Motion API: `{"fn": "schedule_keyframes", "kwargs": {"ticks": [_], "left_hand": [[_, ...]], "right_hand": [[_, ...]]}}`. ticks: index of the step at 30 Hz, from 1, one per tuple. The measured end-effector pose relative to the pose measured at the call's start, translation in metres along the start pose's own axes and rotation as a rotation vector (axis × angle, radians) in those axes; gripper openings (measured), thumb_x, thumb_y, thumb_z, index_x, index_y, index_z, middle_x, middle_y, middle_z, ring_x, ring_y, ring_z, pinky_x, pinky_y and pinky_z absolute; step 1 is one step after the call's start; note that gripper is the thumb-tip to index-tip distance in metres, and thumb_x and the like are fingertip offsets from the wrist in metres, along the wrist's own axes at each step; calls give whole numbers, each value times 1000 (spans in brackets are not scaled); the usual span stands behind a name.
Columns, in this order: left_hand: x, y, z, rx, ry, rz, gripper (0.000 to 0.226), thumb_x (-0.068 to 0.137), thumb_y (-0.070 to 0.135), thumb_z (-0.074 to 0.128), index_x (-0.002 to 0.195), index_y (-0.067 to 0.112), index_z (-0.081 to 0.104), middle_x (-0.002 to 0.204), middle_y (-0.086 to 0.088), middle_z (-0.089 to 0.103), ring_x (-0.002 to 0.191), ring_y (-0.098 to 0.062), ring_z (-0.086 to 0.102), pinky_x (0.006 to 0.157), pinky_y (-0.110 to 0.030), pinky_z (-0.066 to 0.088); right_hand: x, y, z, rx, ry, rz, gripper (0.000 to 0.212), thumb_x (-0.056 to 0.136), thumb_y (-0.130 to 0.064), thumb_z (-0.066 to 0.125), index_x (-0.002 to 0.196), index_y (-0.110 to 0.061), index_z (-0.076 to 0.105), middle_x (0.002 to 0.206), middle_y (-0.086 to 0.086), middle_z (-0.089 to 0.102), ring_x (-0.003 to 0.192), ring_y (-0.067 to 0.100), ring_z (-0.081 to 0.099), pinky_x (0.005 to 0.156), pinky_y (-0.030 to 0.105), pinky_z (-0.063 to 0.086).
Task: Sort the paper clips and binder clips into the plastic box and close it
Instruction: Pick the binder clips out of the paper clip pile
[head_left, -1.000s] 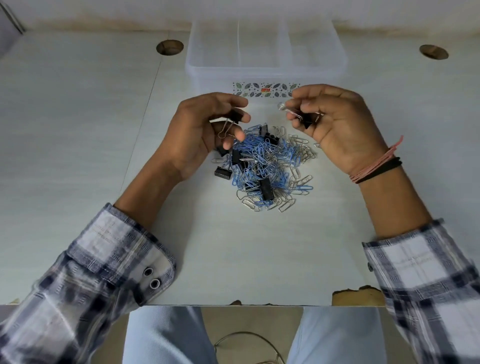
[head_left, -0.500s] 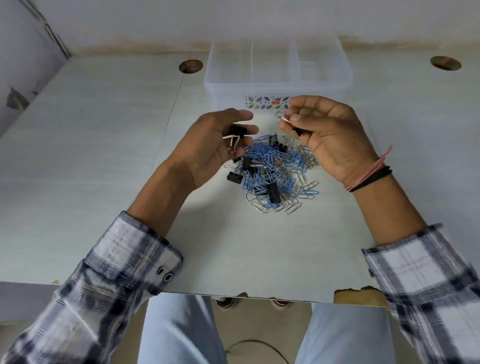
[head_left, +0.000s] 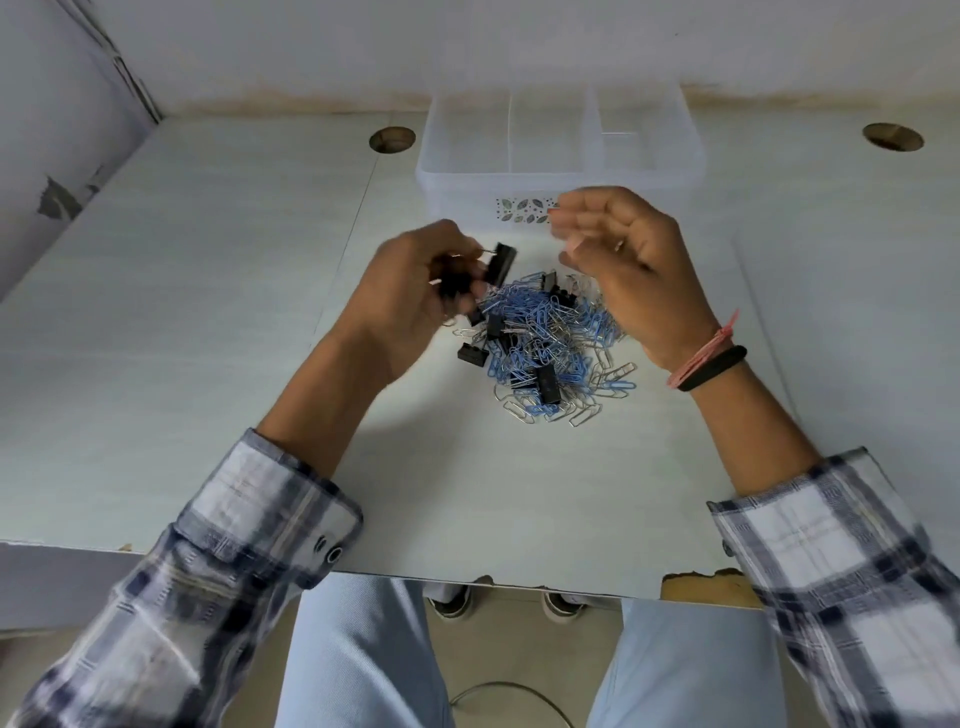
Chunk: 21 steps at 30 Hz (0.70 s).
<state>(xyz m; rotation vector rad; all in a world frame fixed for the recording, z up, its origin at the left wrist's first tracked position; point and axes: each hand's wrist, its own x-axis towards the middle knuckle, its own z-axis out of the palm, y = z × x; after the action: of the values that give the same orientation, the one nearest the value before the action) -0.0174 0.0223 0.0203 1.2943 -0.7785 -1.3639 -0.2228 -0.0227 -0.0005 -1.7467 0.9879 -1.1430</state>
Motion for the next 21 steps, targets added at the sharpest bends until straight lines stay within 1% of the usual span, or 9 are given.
{"fn": "schedule_keyframes", "kwargs": {"ticks": [2, 4, 8, 11, 13, 14, 16, 17, 21], "left_hand": [[3, 6, -16, 279, 69, 74, 16, 83, 12, 57, 71, 3, 62, 67, -13, 61, 61, -25, 49, 57, -34, 35], [7, 9, -30, 537, 96, 87, 18, 81, 14, 57, 74, -2, 63, 65, -13, 60, 60, -23, 51, 61, -35, 36], [17, 8, -39, 798, 65, 94, 31, 82, 16, 59, 86, -15, 62, 71, -12, 67, 61, -22, 56, 63, -36, 43], [21, 8, -36, 922, 74, 182, 23, 89, 11, 57, 88, -7, 70, 74, -1, 70, 54, -6, 57, 54, -21, 44], [21, 10, -35, 959, 78, 223, 21, 90, 11, 58, 88, 1, 75, 76, 2, 72, 56, -3, 59, 51, -17, 45], [22, 9, -36, 959, 80, 234, 21, 89, 12, 58, 88, 4, 77, 79, -1, 74, 61, -8, 62, 53, -21, 47], [25, 10, -41, 924, 87, 254, 22, 87, 11, 57, 88, 7, 78, 84, -7, 77, 73, -22, 69, 63, -35, 55], [25, 10, -44, 896, 91, 264, 23, 86, 10, 56, 87, 8, 79, 85, -7, 78, 79, -28, 72, 68, -37, 57], [26, 6, -52, 696, 102, 275, 27, 80, 14, 55, 91, 7, 78, 89, -11, 78, 90, -25, 76, 86, -44, 60]], "right_hand": [[2, 8, -7, -229, -31, 22, 28, 91, -5, 64, 118, -10, 69, 109, 4, 73, 97, 9, 69, 92, 23, 56], [1, 16, -8, -423, -103, 28, 23, 89, -8, 69, 111, -12, 73, 103, 3, 75, 85, 10, 67, 82, 14, 54], [1, 20, -8, -548, -162, 19, 19, 89, -15, 70, 107, -14, 77, 98, 4, 72, 80, 19, 65, 71, 12, 47], [1, 18, -11, -559, -190, 12, 21, 88, -18, 74, 108, -14, 77, 94, 6, 66, 76, 17, 61, 70, 12, 43], [1, 17, -12, -568, -202, 4, 22, 87, -18, 76, 109, -15, 77, 92, 4, 65, 75, 15, 61, 70, 10, 42], [1, 17, -12, -569, -203, -1, 22, 86, -17, 76, 108, -14, 77, 92, 4, 66, 76, 16, 63, 70, 10, 43], [0, 17, -12, -568, -192, -23, 21, 86, -12, 75, 107, -13, 78, 91, 4, 69, 76, 18, 66, 72, 13, 49], [0, 16, -11, -568, -177, -37, 21, 85, -10, 74, 106, -12, 78, 90, 4, 70, 75, 18, 67, 73, 15, 51], [0, 13, -10, -521, -30, -79, 21, 85, -9, 68, 103, -9, 79, 86, 5, 74, 72, 15, 67, 73, 16, 55]]}}
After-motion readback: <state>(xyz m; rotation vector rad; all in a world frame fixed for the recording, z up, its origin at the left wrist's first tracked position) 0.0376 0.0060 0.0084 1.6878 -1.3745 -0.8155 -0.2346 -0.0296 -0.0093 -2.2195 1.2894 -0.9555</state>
